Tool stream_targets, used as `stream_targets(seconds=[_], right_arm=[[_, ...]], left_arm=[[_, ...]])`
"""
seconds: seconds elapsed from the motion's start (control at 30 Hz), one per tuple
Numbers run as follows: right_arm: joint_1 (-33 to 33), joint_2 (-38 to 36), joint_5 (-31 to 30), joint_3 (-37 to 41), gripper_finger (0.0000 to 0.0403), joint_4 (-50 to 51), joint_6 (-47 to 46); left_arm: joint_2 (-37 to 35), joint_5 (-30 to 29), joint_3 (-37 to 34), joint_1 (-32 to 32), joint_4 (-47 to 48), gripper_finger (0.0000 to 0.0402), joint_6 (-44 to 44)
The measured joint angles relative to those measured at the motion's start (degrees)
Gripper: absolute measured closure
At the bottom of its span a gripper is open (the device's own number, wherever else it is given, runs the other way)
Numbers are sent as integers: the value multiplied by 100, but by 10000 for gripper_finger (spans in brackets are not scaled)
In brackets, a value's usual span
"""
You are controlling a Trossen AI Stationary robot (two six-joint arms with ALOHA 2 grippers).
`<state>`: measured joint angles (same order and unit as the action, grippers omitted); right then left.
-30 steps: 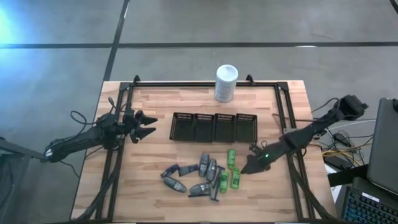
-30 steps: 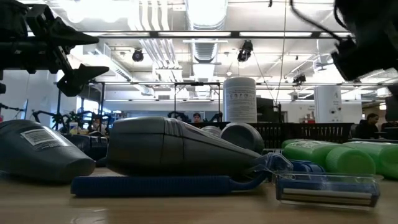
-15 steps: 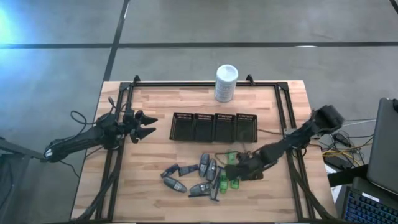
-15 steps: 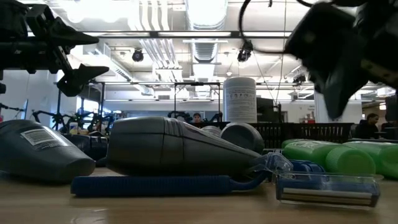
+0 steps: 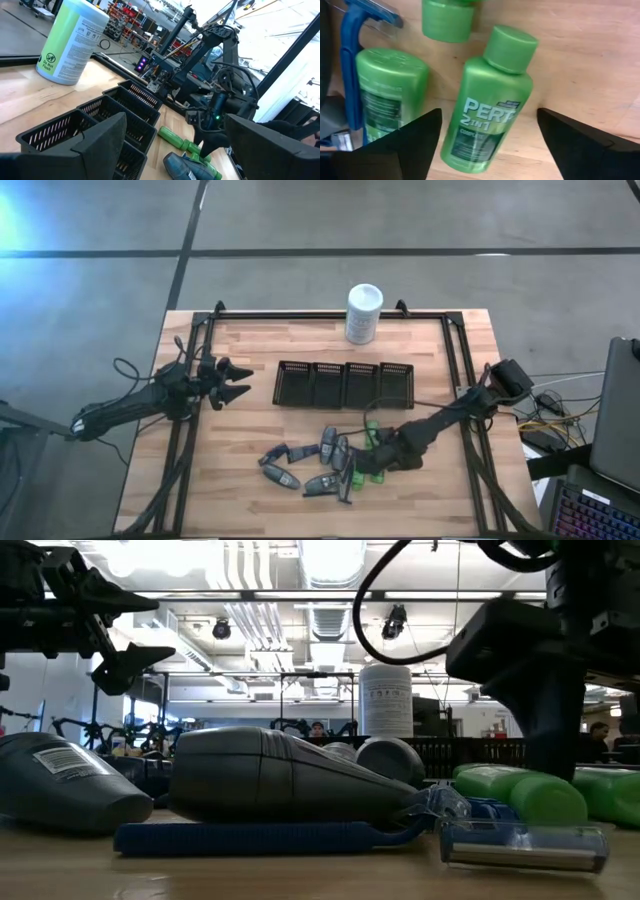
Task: Pick & Place Travel size toiletries
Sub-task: Put the green shampoo into the right black bin
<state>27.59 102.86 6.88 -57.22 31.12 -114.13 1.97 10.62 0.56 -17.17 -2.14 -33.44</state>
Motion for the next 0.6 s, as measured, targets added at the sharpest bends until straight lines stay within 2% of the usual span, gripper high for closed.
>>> stream_targets(seconds=[0.17, 0.43, 0.5, 0.6], right_arm=[[-4, 14, 119, 82, 149, 23, 308], [7, -369, -1, 149, 301, 336, 842], [7, -646, -238, 156, 318, 544, 782], [2, -1284, -761, 167, 319, 942, 523]], left_arm=[[1, -2, -4, -1, -21, 60, -1], [1, -2, -4, 1, -28, 60, 1], [1, -3, -4, 0, -28, 60, 1], [1, -3, -4, -1, -30, 60, 1]])
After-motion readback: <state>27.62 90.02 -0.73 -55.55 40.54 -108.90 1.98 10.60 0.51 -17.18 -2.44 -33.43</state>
